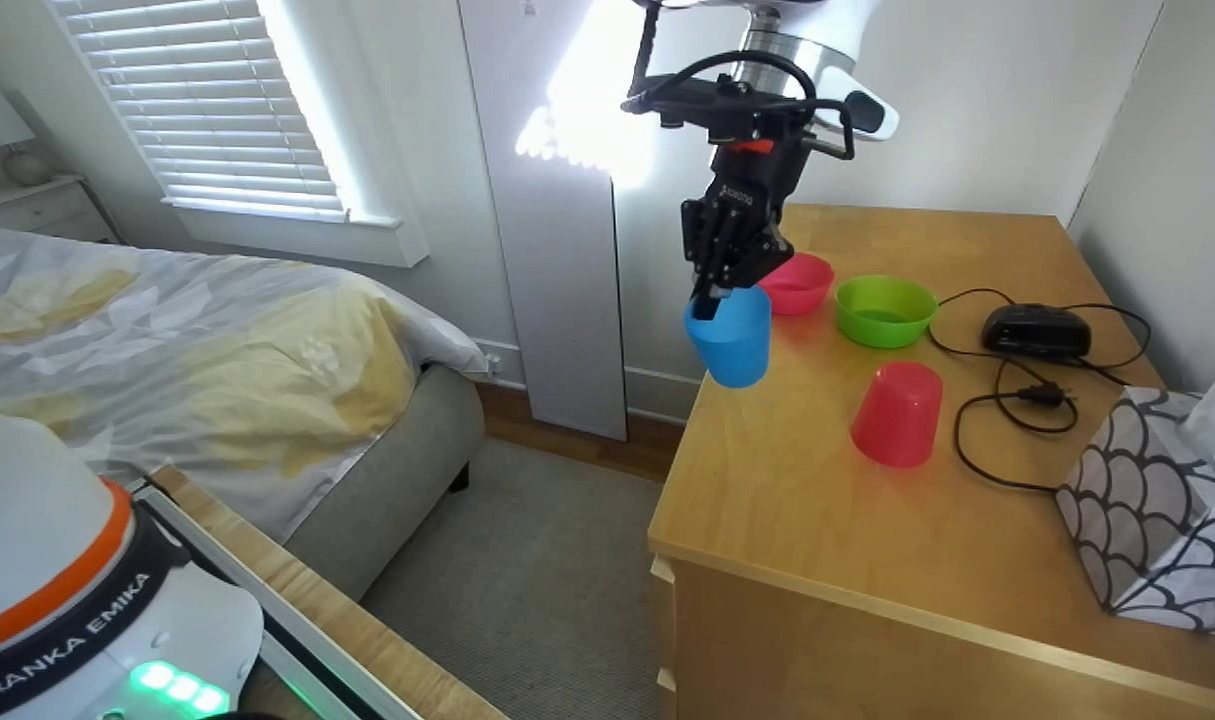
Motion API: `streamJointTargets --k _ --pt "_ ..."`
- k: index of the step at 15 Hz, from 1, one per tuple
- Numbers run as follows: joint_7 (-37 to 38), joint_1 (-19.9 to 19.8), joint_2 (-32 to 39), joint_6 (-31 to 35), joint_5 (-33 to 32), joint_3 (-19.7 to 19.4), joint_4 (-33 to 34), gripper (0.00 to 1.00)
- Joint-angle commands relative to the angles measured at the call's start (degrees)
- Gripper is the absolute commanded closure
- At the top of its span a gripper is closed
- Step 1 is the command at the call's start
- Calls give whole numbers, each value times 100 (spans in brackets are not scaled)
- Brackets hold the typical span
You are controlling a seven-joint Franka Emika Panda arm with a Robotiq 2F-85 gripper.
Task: Put the blue cup upright
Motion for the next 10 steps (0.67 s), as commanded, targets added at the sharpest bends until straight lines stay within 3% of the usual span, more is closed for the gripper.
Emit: streamJointTargets --k 1,10 --pt "41 -44 827 -480 423 137 990 98" --pt "461 -333 2169 -1059 835 211 2705 98"
